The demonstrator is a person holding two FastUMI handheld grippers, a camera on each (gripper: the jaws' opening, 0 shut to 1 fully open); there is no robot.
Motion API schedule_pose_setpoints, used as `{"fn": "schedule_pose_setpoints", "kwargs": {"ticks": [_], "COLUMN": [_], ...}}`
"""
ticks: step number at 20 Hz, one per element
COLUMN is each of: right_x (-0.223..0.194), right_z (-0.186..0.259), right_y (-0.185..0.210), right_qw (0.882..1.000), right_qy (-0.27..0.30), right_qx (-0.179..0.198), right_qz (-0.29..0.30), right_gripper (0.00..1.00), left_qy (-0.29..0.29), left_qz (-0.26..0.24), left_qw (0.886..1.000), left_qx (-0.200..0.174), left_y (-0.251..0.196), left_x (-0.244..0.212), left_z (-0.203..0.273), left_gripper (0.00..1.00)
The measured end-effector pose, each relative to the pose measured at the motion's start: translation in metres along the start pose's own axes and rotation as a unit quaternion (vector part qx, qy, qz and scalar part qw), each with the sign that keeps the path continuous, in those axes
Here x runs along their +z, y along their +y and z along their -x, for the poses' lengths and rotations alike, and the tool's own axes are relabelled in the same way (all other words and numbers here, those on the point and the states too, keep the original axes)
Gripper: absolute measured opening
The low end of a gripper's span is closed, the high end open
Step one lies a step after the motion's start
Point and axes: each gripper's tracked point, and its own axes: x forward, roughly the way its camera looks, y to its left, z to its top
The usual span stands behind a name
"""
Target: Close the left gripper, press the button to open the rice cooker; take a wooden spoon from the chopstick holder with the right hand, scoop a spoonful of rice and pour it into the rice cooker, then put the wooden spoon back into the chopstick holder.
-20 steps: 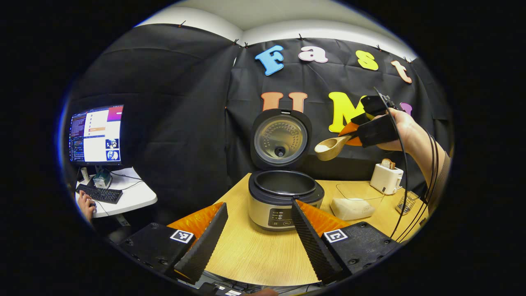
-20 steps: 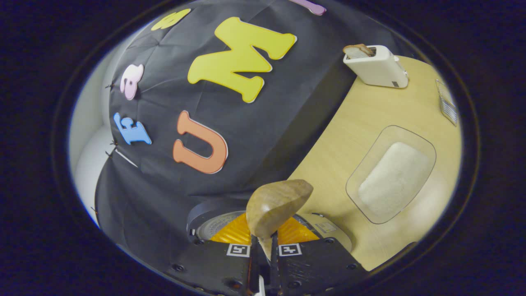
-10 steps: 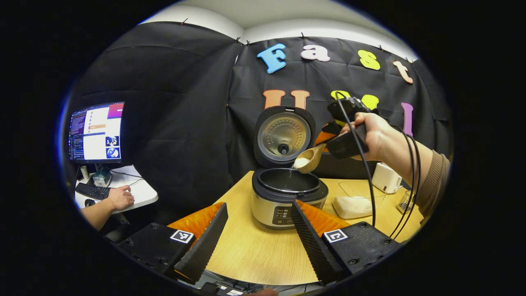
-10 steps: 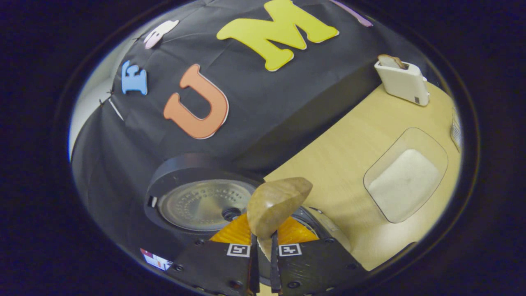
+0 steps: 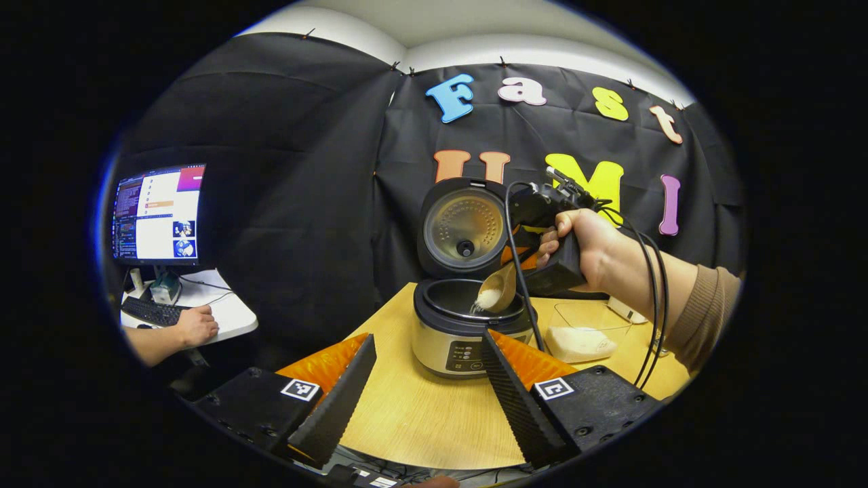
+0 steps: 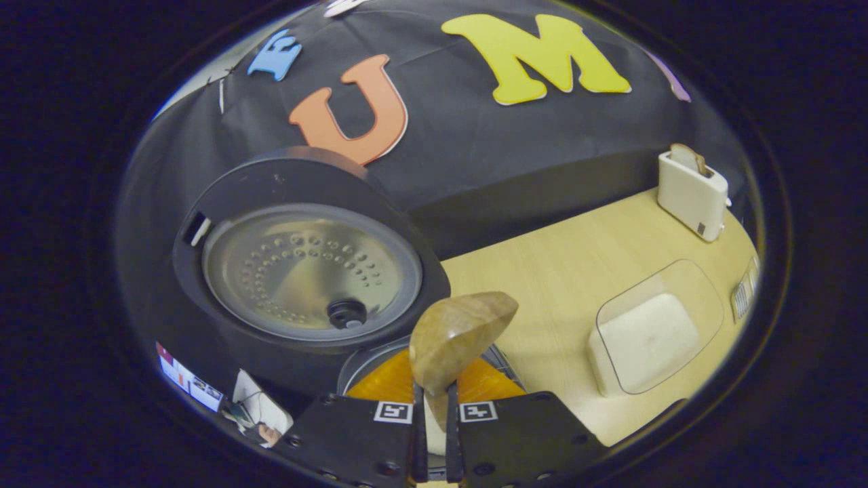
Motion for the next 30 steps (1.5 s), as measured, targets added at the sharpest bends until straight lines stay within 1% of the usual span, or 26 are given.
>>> {"fn": "schedule_pose_setpoints", "kwargs": {"ticks": [2, 5, 6, 8, 9, 10, 11, 12, 13, 15, 16, 17, 18, 22, 24, 25, 26, 27, 29, 30], "right_x": [-0.001, 0.002, 0.006, 0.009, 0.008, 0.01, 0.01, 0.013, 0.017, 0.014, 0.011, 0.007, 0.003, -0.006, -0.006, -0.004, -0.001, 0.001, 0.002, 0.005], "right_z": [0.002, 0.008, 0.012, 0.021, 0.025, 0.029, 0.03, 0.033, 0.04, 0.052, 0.053, 0.053, 0.051, 0.047, 0.049, 0.051, 0.055, 0.057, 0.057, 0.055], "right_y": [0.006, 0.015, 0.02, 0.033, 0.041, 0.045, 0.051, 0.057, 0.062, 0.079, 0.083, 0.087, 0.09, 0.092, 0.093, 0.093, 0.093, 0.091, 0.085, 0.079], "right_qw": [1.0, 0.997, 0.995, 0.987, 0.979, 0.965, 0.948, 0.931, 0.915, 0.889, 0.877, 0.868, 0.856, 0.806, 0.778, 0.768, 0.764, 0.77, 0.793, 0.802], "right_qy": [-0.008, -0.03, -0.043, -0.067, -0.074, -0.089, -0.113, -0.135, -0.154, -0.174, -0.18, -0.181, -0.182, -0.198, -0.208, -0.22, -0.228, -0.231, -0.221, -0.216], "right_qx": [-0.003, -0.005, -0.003, -0.008, -0.013, -0.027, -0.04, -0.052, -0.065, -0.068, -0.076, -0.085, -0.093, -0.133, -0.15, -0.156, -0.157, -0.15, -0.129, -0.125], "right_qz": [0.025, 0.07, 0.092, 0.148, 0.189, 0.243, 0.295, 0.334, 0.367, 0.418, 0.439, 0.455, 0.475, 0.541, 0.574, 0.581, 0.583, 0.576, 0.552, 0.542], "right_gripper": [0.1, 0.11, 0.11, 0.1, 0.11, 0.1, 0.11, 0.11, 0.1, 0.1, 0.11, 0.1, 0.1, 0.11, 0.11, 0.11, 0.11, 0.11, 0.11, 0.11], "left_qy": [-0.001, -0.005, -0.005, -0.002, -0.004, -0.007, -0.01, -0.012, -0.011, -0.009, -0.011, -0.013, -0.015, -0.022, -0.024, -0.024, -0.024, -0.024, -0.027, -0.032], "left_qz": [-0.004, -0.009, -0.009, -0.005, -0.003, -0.001, -0.002, -0.003, 0.0, 0.013, 0.017, 0.02, 0.021, 0.019, 0.02, 0.02, 0.021, 0.02, 0.023, 0.025], "left_qw": [1.0, 1.0, 1.0, 1.0, 1.0, 0.999, 0.999, 0.999, 0.999, 0.999, 0.999, 0.999, 0.999, 0.999, 0.999, 1.0, 1.0, 1.0, 0.999, 0.999], "left_qx": [-0.003, 0.015, 0.012, 0.007, 0.015, 0.031, 0.047, 0.052, 0.048, 0.037, 0.033, 0.029, 0.027, 0.016, 0.007, 0.003, -0.002, -0.005, -0.001, -0.002], "left_y": [-0.001, 0.002, 0.001, 0.003, 0.006, 0.01, 0.017, 0.023, 0.022, 0.017, 0.015, 0.012, 0.011, 0.004, -0.001, -0.004, -0.008, -0.01, -0.013, -0.016], "left_x": [0.001, 0.002, 0.001, -0.001, 0.0, 0.002, 0.004, 0.004, 0.003, 0.001, 0.003, 0.006, 0.006, 0.01, 0.011, 0.011, 0.011, 0.011, 0.013, 0.015], "left_z": [0.001, 0.0, -0.001, -0.001, 0.0, 0.001, 0.004, 0.002, 0.0, -0.001, 0.001, 0.002, 0.003, 0.006, 0.005, 0.006, 0.005, 0.005, 0.006, 0.007], "left_gripper": [0.99, 0.99, 0.99, 0.99, 0.99, 0.99, 0.99, 0.99, 0.99, 0.99, 0.99, 0.99, 0.99, 0.99, 0.99, 0.99, 0.99, 0.99, 0.99, 0.99]}}
